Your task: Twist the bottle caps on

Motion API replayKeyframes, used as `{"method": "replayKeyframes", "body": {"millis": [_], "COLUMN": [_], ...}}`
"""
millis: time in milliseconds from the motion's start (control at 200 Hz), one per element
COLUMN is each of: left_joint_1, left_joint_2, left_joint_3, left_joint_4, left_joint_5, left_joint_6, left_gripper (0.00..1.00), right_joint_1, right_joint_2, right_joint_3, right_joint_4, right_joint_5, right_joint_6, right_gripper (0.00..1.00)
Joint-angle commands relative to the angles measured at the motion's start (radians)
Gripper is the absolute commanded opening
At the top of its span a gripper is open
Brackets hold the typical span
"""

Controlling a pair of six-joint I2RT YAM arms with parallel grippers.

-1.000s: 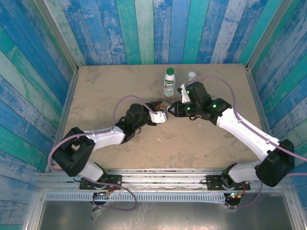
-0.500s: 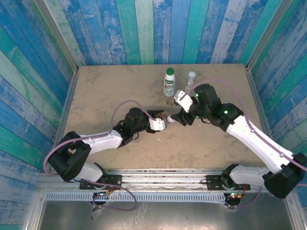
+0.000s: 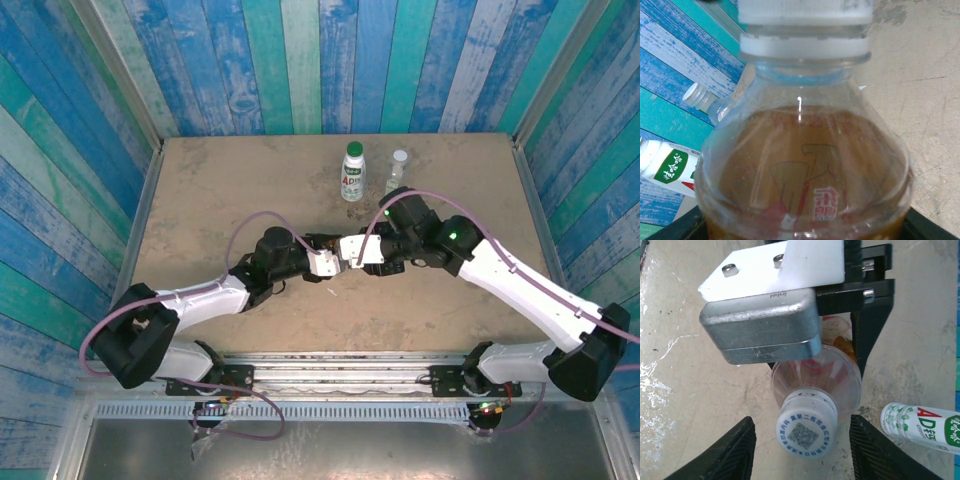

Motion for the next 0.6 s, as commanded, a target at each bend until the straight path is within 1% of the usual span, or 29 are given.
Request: {"method": "replayKeyframes", "body": {"millis": [0, 346, 446, 496, 541, 571, 596], "left_joint_1": [-0.002, -0.003, -0.002, -0.003, -0.002, -0.003, -0.002], "left_joint_2": [-0.036, -0.040, -0.036, -0.029, -0.016, -0.007, 0.002], "left_joint_3": [0.001, 0.002, 0.001, 0.003, 0.008, 0.012, 0.017], "left_joint_4": [0.009, 0.003, 0.017, 0.029, 0.040, 0.050, 0.057], "left_joint_5": [0.019, 0.015, 0.003, -0.010, -0.031, -0.046, -0.056], "left_joint_6": [-0.004, -0.002, -0.004, -0.004, -0.001, 0.001, 0.005], "left_gripper": [0.52, 0.52, 0.52, 0.52, 0.52, 0.52, 0.52], "right_joint_1": [0.008, 0.007, 0.007, 0.008, 0.008, 0.008, 0.006], "right_joint_2": [0.013, 0.049, 0.048, 0.046, 0.043, 0.040, 0.040], "right_joint_3": [0.029, 0.051, 0.053, 0.052, 0.046, 0.040, 0.037], "right_joint_4": [-0.033, -0.033, -0.027, -0.016, 0.018, 0.053, 0.085], "right_joint_5": [0.029, 0.053, 0.054, 0.053, 0.062, 0.081, 0.115], "right_joint_6": [-0.021, 0.007, 0.044, 0.096, 0.183, 0.276, 0.402], "right_gripper": [0.48, 0.27, 0.20, 0.20, 0.19, 0.18, 0.18]}}
